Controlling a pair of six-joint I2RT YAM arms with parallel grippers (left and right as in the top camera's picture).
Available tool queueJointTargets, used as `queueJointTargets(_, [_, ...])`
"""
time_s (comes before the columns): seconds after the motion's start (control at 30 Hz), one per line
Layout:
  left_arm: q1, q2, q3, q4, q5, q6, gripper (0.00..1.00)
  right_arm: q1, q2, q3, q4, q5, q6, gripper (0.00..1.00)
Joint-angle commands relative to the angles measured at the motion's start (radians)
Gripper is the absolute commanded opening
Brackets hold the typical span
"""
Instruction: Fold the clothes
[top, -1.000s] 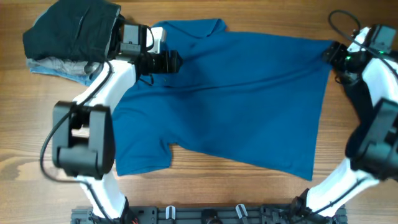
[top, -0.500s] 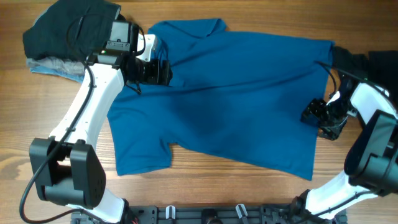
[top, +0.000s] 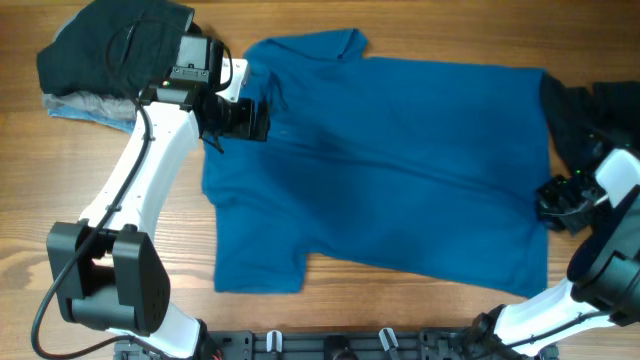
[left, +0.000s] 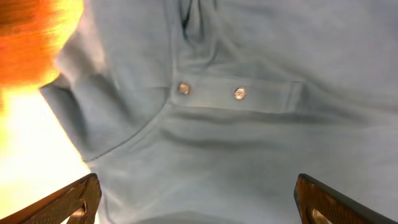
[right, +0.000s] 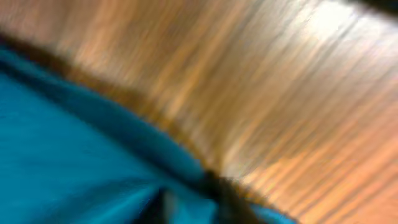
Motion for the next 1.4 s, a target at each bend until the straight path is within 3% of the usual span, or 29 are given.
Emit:
queueJointTargets(0.0, [0.0,0.0,0.003,-0.053,-0.09,0.026,1.0,-0.002,0.026,0.066,-0.029,0.064,-0.028,0.69])
queueJointTargets(0.1, [0.03,0.005,0.003,-0.101,-0.128,0.025,0.98,-0.002,0.022,0.147,-0.105,0.021,-0.051,0.72])
queueJointTargets(0.27, [0.101,0.008,0.001,-0.286,0.053,-0.042,0.45,-0.002,-0.043,0.239,-0.18,-0.256,-0.21,0.73])
queueJointTargets(0.4, [0.096,0.008,-0.091,-0.367,0.214,-0.062,0.17,-0.002,-0.089,0.239,-0.174,-0.376,-0.214,0.76])
queueJointTargets(0.53, [0.051,0.008,-0.252,-0.317,0.196,-0.097,0.1,-0.002,-0.092,0.239,-0.178,-0.402,-0.214,0.76])
queueJointTargets(0.63, [0.015,0.008,-0.457,-0.147,0.091,-0.299,0.04,-0.002,-0.091,0.239,-0.178,-0.402,-0.214,0.77])
queueJointTargets(0.8, [0.014,0.008,-0.68,0.085,-0.054,-0.615,0.04,-0.002,-0.091,0.239,-0.16,-0.402,-0.214,0.77])
queueJointTargets(0.97, [0.051,0.005,-0.73,0.067,-0.072,-0.858,0.04,-0.002,-0.091,0.239,-0.158,-0.402,-0.214,0.77])
queueJointTargets(1.07, [0.135,-0.002,-0.73,-0.027,-0.016,-1.076,0.04,-0.002,-0.091,0.239,-0.159,-0.402,-0.214,0.77])
queueJointTargets(1.37, [0.28,-0.01,-0.729,-0.018,0.049,-1.042,0.04,-0.002,-0.091,0.239,-0.154,-0.402,-0.214,0.78])
